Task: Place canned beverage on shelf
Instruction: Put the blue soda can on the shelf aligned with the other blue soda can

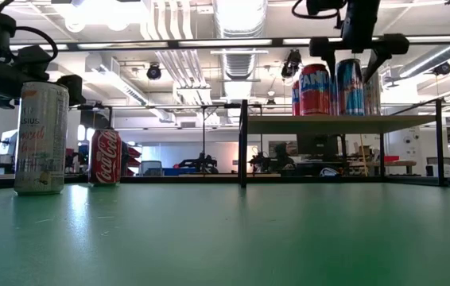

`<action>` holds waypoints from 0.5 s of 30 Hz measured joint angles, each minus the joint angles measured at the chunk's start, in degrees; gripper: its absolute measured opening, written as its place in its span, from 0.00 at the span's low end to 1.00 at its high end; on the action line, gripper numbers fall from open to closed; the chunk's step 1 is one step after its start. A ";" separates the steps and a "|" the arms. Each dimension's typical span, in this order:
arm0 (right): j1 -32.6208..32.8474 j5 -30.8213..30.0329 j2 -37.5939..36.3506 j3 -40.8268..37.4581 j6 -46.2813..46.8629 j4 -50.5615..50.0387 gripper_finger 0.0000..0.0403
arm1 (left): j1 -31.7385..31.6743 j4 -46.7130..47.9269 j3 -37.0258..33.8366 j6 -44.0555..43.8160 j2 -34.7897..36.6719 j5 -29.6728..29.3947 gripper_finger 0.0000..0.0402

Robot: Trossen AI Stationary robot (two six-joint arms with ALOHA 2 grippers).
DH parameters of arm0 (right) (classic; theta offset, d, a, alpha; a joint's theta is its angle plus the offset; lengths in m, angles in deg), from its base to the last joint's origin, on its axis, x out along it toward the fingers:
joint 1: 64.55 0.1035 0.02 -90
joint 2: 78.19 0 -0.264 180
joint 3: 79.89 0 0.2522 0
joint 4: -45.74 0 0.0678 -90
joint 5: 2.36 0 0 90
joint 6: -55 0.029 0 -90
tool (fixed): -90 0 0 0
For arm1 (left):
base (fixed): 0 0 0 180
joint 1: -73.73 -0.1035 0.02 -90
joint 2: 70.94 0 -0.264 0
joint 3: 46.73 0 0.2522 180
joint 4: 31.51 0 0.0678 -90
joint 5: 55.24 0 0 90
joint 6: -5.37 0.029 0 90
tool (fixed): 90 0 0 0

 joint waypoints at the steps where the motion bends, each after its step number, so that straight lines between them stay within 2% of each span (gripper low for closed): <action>1: 0.00 -0.05 -0.03 0.45 0.22 -0.54 0.84 | 0.00 -0.02 0.00 -0.01 0.00 -0.01 0.73; 8: 1.31 2.42 -0.69 2.66 2.28 -4.89 0.91 | 0.01 0.00 -0.02 0.01 0.01 -0.01 0.73; 15: 7.61 5.99 -1.82 5.53 9.05 -12.39 0.91 | 0.02 -0.02 -0.02 -0.01 0.02 0.01 0.73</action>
